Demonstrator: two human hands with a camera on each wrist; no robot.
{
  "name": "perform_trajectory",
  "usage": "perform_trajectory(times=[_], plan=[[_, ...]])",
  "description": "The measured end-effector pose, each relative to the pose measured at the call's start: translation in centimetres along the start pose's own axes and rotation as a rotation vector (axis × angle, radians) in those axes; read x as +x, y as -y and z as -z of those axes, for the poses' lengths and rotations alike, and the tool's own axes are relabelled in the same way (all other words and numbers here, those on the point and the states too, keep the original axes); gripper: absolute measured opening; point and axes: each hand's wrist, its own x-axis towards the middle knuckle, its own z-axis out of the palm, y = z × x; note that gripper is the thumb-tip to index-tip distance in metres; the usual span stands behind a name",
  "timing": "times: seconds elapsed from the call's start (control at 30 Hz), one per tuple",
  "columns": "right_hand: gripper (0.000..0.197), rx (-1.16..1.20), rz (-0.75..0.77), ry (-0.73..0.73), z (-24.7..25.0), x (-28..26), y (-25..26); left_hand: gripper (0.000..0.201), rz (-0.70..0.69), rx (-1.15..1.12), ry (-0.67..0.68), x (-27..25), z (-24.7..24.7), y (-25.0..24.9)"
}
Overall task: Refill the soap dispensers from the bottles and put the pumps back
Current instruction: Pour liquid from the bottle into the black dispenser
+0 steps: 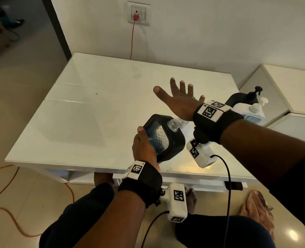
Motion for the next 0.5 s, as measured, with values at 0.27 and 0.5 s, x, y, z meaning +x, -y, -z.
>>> perform_trajectory(times=[0.27, 0.5], plan=[[0.103, 0.01, -0.004, -0.023, -0.24, 0.14, -0.28, 0.053, 0.004, 0.022, -0.001, 0.28, -0.01, 0.13], [0.105, 0.014, -0.015, -0.022, -0.34, 0.11, -0.39, 0.071, -0.011, 0.049, -0.016, 0.68, 0.21, 0.63]])
